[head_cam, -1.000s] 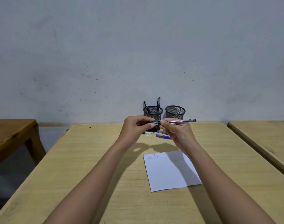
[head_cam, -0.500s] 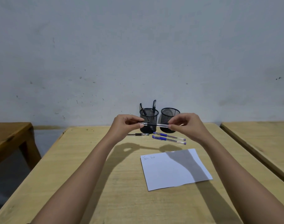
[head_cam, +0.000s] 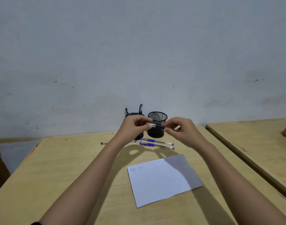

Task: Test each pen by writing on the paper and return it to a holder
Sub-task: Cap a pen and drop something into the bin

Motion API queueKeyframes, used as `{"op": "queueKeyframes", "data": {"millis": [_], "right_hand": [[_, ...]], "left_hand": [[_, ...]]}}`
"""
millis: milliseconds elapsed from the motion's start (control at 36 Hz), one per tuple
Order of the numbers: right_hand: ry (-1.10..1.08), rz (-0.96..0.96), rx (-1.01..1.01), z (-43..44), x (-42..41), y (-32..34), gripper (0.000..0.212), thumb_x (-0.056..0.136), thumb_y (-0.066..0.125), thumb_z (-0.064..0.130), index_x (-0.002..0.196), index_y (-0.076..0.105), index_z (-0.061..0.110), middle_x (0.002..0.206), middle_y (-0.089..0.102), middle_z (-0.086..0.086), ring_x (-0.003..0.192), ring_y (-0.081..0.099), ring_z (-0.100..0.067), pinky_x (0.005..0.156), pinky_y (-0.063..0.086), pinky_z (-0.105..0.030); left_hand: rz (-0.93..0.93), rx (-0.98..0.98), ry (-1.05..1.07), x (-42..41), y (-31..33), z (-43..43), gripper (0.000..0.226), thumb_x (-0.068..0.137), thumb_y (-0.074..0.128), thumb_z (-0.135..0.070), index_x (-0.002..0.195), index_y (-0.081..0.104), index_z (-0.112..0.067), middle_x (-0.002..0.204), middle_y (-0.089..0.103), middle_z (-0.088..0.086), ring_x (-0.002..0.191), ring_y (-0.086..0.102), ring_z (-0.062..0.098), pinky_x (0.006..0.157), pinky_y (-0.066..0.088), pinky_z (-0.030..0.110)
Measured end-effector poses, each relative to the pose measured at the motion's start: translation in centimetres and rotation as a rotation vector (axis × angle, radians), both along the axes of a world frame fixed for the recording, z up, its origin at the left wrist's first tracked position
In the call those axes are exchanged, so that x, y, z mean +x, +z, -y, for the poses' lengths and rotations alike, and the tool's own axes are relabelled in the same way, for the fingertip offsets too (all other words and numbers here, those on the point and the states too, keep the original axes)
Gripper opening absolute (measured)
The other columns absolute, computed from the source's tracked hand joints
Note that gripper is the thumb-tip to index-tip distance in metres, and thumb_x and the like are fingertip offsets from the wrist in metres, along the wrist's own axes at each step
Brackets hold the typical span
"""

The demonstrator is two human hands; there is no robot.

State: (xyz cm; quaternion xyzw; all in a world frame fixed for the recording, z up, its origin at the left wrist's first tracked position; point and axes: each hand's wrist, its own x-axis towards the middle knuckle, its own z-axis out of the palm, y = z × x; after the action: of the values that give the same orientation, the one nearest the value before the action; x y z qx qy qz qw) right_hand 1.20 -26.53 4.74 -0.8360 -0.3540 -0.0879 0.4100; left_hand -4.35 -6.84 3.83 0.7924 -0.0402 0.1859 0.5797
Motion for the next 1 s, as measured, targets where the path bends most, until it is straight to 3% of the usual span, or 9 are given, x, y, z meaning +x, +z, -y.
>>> {"op": "queueKeyframes", "data": {"millis": [56,222,306,389,500,611,694,833,1000], "right_hand": [[-0.063,0.006,-0.01,1.6,0.3,0.1,0.007,0.082,0.067,0.011,0.085,0.07,0.017,0.078,0.067,0.001,0.073,0.058,-0.007,0.063,0.043,-0.011],[-0.374,0.002,-0.001,9.1,-0.8,1.2,0.006,0.083,0.066,0.011,0.084,0.07,0.014,0.077,0.068,-0.002,0.071,0.058,-0.016,0.067,0.044,-0.025],[-0.586,0.007,0.014,14.2,-3.2,1.0,0.007,0.083,0.065,0.012,0.087,0.07,0.014,0.078,0.066,0.003,0.075,0.059,-0.012,0.064,0.04,-0.011],[-0.797,-0.008,0.067,19.2,-6.9,-0.5,0.007,0.084,0.064,0.012,0.089,0.069,0.012,0.081,0.065,0.001,0.076,0.057,-0.012,0.062,0.039,-0.015],[-1.049,-0.037,0.168,24.8,-13.0,-4.8,0.007,0.086,0.062,0.015,0.092,0.065,0.013,0.084,0.061,0.0,0.075,0.055,-0.011,0.066,0.042,-0.023],[-1.272,-0.08,0.231,28.8,-18.6,-11.8,0.01,0.089,0.06,0.019,0.096,0.063,0.012,0.088,0.058,-0.003,0.077,0.054,-0.012,0.065,0.041,-0.021],[-1.387,-0.222,0.307,30.9,-21.7,-17.8,0.012,0.088,0.061,0.016,0.094,0.063,0.006,0.085,0.06,-0.01,0.077,0.056,-0.022,0.069,0.044,-0.033],[-1.495,-0.57,0.336,33.8,-25.3,-27.4,0.005,0.083,0.062,0.005,0.08,0.06,0.009,0.074,0.06,-0.012,0.076,0.057,-0.029,0.066,0.037,-0.03],[-1.609,-0.882,0.357,35.6,-27.2,-34.4,0.006,0.081,0.063,0.005,0.077,0.059,0.003,0.082,0.064,-0.023,0.085,0.059,-0.036,0.072,0.038,-0.035]], "left_hand": [[0.004,0.004,-0.051,1.6,-0.1,1.4,0.019,0.08,0.071,-0.011,0.099,0.071,-0.014,0.087,0.072,0.003,0.075,0.065,0.008,0.071,0.048,0.015],[0.068,-0.003,-0.204,5.6,-0.3,9.5,0.027,0.09,0.059,-0.014,0.116,0.063,-0.01,0.106,0.067,0.003,0.093,0.06,0.006,0.08,0.043,0.008],[0.061,0.015,-0.305,6.0,-1.0,14.9,0.03,0.093,0.054,-0.019,0.121,0.06,-0.01,0.113,0.064,-0.001,0.104,0.06,0.008,0.086,0.042,0.006],[0.029,0.239,-0.495,5.3,-3.5,20.6,0.036,0.095,0.049,-0.028,0.129,0.054,-0.015,0.129,0.059,0.0,0.121,0.052,0.013,0.099,0.039,0.021],[-0.04,0.524,-0.726,2.7,-7.8,26.7,0.049,0.096,0.043,-0.041,0.141,0.038,-0.022,0.151,0.033,-0.002,0.136,0.035,0.013,0.11,0.029,0.028],[-0.009,0.825,-0.721,1.5,-10.5,30.1,0.054,0.098,0.034,-0.04,0.147,0.026,-0.017,0.157,0.017,0.003,0.145,0.015,0.018,0.116,0.016,0.033],[0.016,0.96,-0.683,1.8,-11.3,31.8,0.053,0.099,0.03,-0.039,0.147,0.024,-0.017,0.158,0.016,0.004,0.145,0.013,0.02,0.117,0.015,0.037],[0.001,1.007,-0.589,2.8,-12.2,34.1,0.051,0.1,0.026,-0.039,0.146,0.027,-0.018,0.157,0.018,0.003,0.145,0.014,0.019,0.117,0.011,0.043],[-0.014,1.034,-0.535,3.6,-12.3,35.0,0.053,0.099,0.024,-0.043,0.148,0.022,-0.023,0.158,0.014,-0.002,0.146,0.009,0.016,0.118,0.007,0.043]]}}
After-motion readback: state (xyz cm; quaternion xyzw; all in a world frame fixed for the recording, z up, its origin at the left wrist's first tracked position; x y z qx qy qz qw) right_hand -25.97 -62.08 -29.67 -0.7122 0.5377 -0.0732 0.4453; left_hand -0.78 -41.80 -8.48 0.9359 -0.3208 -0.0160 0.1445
